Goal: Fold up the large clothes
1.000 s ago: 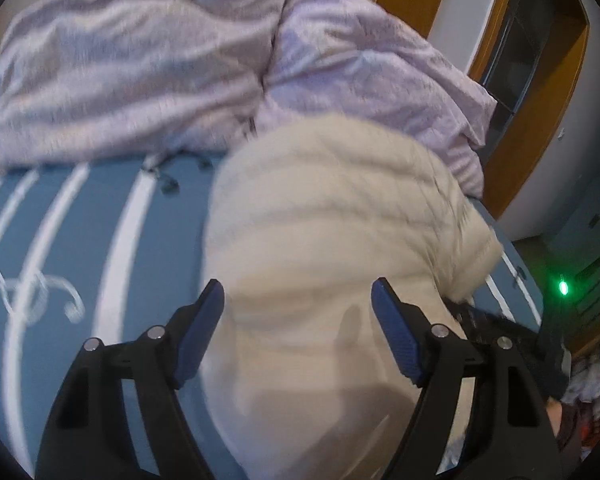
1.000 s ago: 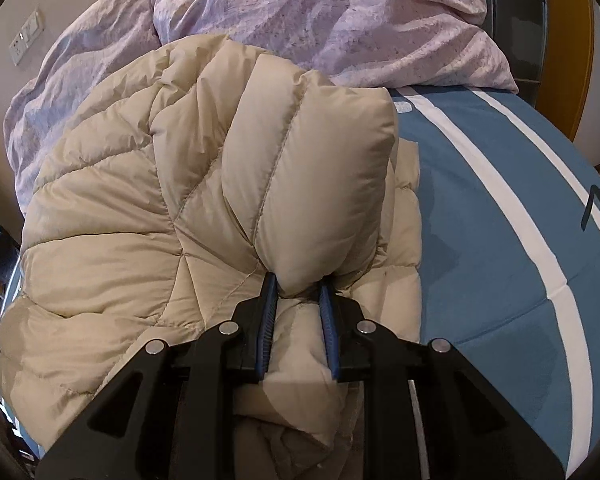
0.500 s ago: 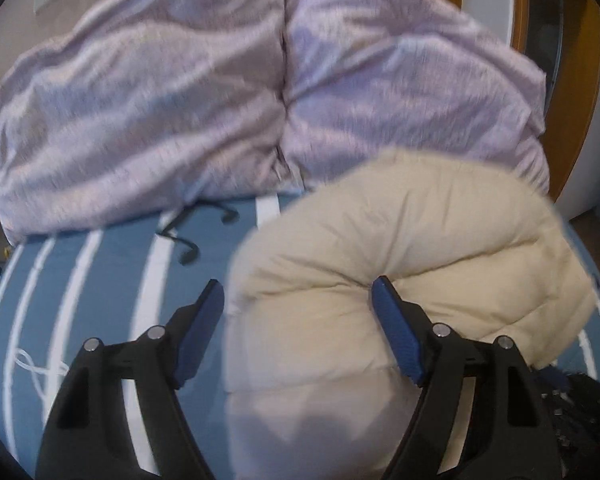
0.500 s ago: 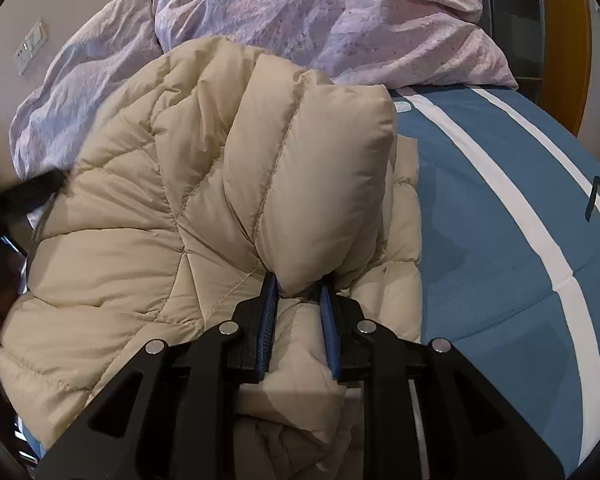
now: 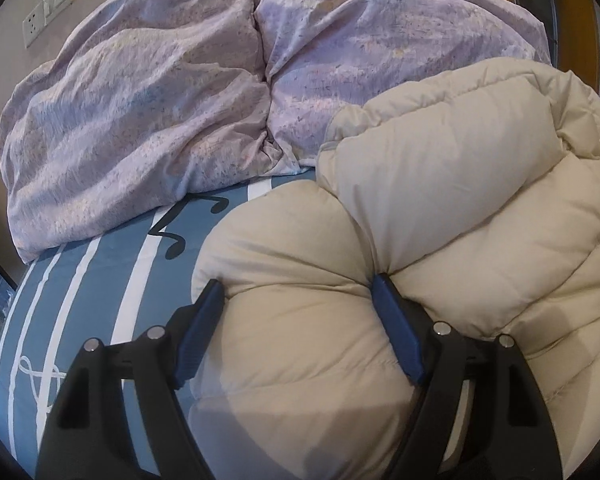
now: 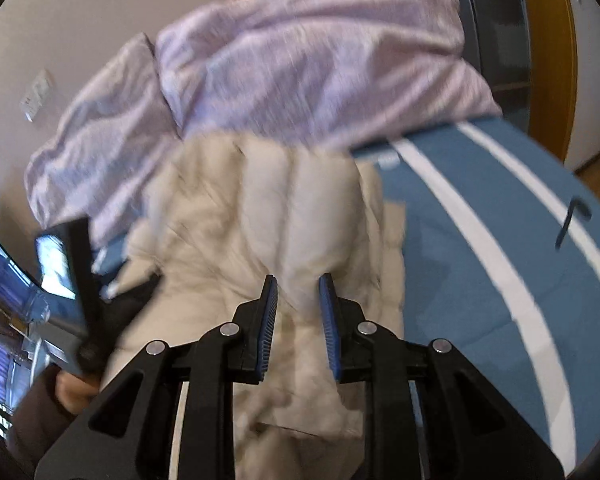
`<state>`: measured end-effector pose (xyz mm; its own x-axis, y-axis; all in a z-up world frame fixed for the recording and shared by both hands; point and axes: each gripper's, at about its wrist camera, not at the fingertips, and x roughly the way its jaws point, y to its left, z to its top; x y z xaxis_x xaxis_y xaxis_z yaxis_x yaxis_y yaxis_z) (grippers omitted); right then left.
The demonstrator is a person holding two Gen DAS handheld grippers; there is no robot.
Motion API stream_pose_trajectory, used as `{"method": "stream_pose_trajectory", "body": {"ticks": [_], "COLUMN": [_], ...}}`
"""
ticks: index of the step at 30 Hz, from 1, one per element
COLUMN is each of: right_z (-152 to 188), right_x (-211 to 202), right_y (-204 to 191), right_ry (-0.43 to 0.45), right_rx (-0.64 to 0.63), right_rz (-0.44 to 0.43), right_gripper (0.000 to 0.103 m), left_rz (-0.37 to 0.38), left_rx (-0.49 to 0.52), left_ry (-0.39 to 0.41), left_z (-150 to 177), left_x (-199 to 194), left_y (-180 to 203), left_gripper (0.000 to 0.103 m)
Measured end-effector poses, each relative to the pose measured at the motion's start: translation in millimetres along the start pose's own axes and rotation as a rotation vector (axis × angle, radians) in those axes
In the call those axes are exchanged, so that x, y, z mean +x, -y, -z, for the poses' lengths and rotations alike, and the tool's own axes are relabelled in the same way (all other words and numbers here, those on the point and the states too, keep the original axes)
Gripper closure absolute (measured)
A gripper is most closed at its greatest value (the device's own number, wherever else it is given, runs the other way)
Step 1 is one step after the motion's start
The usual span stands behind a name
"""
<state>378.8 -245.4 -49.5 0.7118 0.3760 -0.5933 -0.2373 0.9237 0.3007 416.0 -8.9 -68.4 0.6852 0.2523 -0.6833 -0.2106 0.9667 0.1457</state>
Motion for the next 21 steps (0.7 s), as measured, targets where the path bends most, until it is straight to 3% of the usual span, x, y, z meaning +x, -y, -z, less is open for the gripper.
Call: {"method": "stream_pose_trajectory", "body": {"ticks": [7,12,16,21], "right_z": [-25.9,-28.9,-18.3,0.5], "right_x": [25.9,52.8,71.9,88.3], "right_y": [-31.1,-18.5,-1.4,-3.6], "right_ry": [-0.009,-0.042,-0.066,-0.033], "right_rx": [-0.033,0.018,0.045,-0.029], "right_rz": [0.03,0.097,0.144,0.221], "right_gripper": [0.079,0.078,0.078,0.079], "left_rz": [-0.002,0.003,0.014,0.041], "left_rx": [0.0,-0.007,-0.022,-0.058], "left_ry": [0.003,0.003,0.004,0.004], "left_z": [0.6,-0.1,-1.7,-3.2], "left_x": [-0.8,-1.3,-1.7,-2.1], "left_y": [0.4,0.2,-0.8,-4.8], "left_gripper": [0.026,0.026,0.026,0.025]}}
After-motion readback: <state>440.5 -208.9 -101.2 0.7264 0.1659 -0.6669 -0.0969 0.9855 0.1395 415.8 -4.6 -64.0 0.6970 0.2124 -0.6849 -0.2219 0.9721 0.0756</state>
